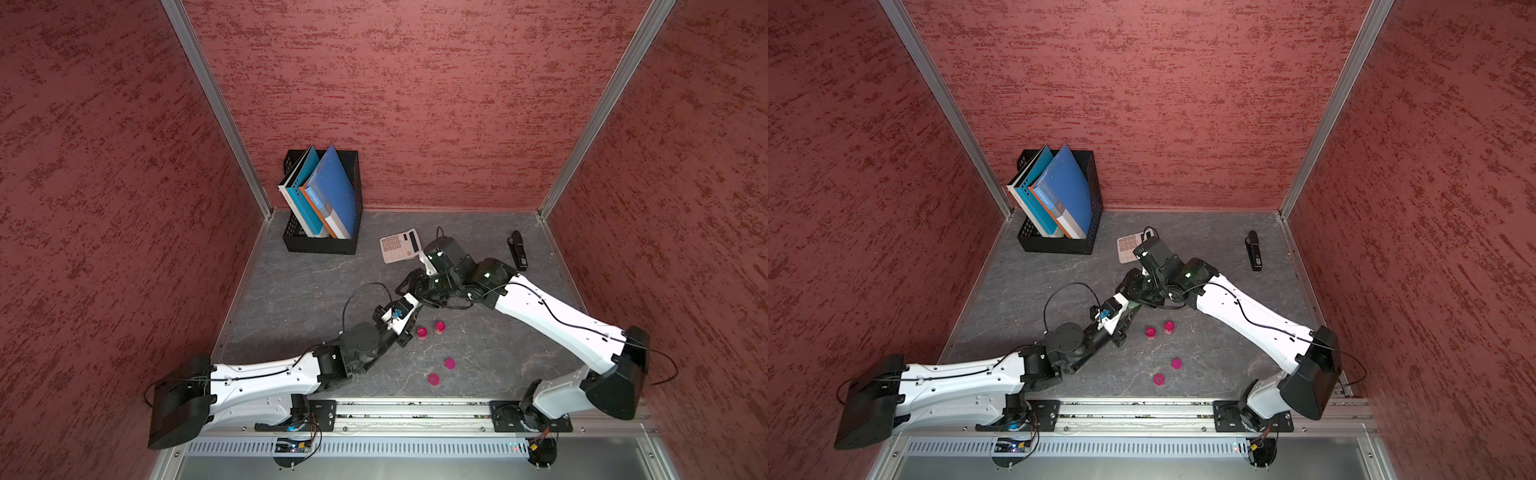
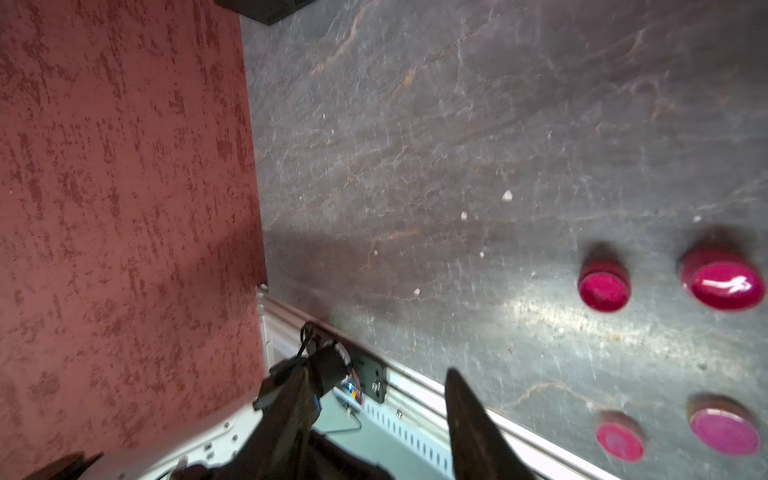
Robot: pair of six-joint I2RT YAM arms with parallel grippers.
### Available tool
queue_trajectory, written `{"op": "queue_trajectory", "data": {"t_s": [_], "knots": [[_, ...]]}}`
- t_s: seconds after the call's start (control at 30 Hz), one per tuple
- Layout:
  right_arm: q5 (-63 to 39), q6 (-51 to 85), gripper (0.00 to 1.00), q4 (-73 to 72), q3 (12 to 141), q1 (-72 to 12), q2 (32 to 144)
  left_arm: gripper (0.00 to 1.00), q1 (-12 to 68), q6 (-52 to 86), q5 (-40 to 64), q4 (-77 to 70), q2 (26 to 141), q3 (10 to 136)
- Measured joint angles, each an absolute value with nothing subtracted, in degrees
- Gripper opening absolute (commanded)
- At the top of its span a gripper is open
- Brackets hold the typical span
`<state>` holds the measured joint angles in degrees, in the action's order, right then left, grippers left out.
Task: Close the paint jar lid
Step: Screw the lid onto the paint jar.
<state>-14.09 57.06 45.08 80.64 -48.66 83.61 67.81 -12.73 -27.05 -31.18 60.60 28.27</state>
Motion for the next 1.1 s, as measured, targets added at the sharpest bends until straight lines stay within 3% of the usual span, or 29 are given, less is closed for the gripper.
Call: {"op": "queue_trajectory", "data": {"t_s": [0.3,0.57,0.87,1.1], "knots": [[-11.90,56.16,0.60,50.87,83.11,-49.71,76.12,0.22,65.93,-6.55,-22.83,-37.06,56.66,25.39],[-10.07,49.47,0.59,64.12,88.31,-46.41,74.63,0.22,63.09,-1.23,-23.59,-34.20,47.66,18.72],[-17.08,25.06,0.54,76.73,109.65,-46.76,86.80,0.22,54.54,2.04,-2.52,-18.72,36.80,18.72],[-21.82,12.40,0.49,83.40,114.37,-50.52,92.64,0.22,49.39,5.78,10.59,-16.64,36.86,18.70]]}}
